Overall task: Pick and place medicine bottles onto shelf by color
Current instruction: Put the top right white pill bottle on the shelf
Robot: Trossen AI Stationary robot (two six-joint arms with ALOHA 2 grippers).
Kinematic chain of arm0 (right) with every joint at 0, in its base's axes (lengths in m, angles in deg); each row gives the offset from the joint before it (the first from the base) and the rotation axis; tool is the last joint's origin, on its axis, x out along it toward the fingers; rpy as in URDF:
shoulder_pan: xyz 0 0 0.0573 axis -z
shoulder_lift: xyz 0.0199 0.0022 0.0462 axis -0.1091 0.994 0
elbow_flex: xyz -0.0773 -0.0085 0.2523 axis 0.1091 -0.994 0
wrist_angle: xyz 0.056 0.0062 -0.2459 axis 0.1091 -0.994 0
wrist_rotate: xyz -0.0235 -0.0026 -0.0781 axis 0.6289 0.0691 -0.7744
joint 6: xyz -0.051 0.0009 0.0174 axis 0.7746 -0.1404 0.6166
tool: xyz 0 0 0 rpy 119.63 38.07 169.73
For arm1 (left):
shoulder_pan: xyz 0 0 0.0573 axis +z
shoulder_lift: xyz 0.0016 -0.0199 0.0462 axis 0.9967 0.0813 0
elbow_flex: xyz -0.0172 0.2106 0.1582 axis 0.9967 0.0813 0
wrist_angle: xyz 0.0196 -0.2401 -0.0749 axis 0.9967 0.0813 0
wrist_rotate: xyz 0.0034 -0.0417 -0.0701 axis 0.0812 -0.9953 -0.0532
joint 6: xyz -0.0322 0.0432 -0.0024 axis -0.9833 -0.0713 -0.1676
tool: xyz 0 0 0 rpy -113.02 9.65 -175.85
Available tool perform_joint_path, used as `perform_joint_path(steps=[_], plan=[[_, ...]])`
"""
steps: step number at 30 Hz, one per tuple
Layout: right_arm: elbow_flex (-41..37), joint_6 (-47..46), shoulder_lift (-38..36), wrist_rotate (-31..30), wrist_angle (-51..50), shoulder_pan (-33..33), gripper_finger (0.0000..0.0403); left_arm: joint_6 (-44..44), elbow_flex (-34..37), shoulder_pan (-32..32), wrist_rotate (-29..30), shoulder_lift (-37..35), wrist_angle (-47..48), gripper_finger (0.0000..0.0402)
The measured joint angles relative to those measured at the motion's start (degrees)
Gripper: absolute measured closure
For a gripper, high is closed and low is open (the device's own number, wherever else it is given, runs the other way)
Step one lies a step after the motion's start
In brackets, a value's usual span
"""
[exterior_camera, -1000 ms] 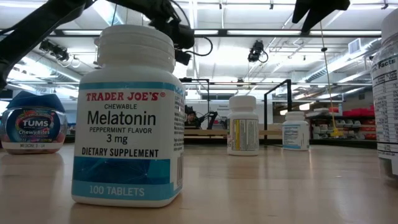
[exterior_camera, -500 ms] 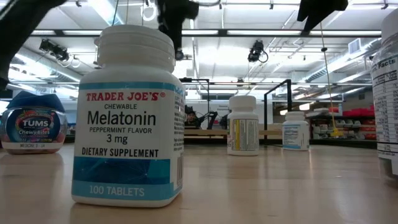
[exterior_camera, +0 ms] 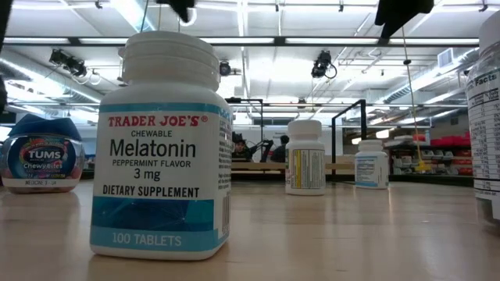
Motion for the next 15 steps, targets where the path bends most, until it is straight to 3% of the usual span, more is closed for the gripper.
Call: perform_joint_path(steps=[6, 15], plan=[[0.0, -0.1, 0.0, 0.0, 0.0, 0.0, 0.0179, -9.7, 14.8, -6.4, 0.0, -8.8, -0.4, 0.0166], [0.0, -0.3, 0.0, -0.1, 0.8, 0.0, 0.0179, -14.9, 28.0, -10.7, 0.0, -15.5, -2.3, 0.0122]])
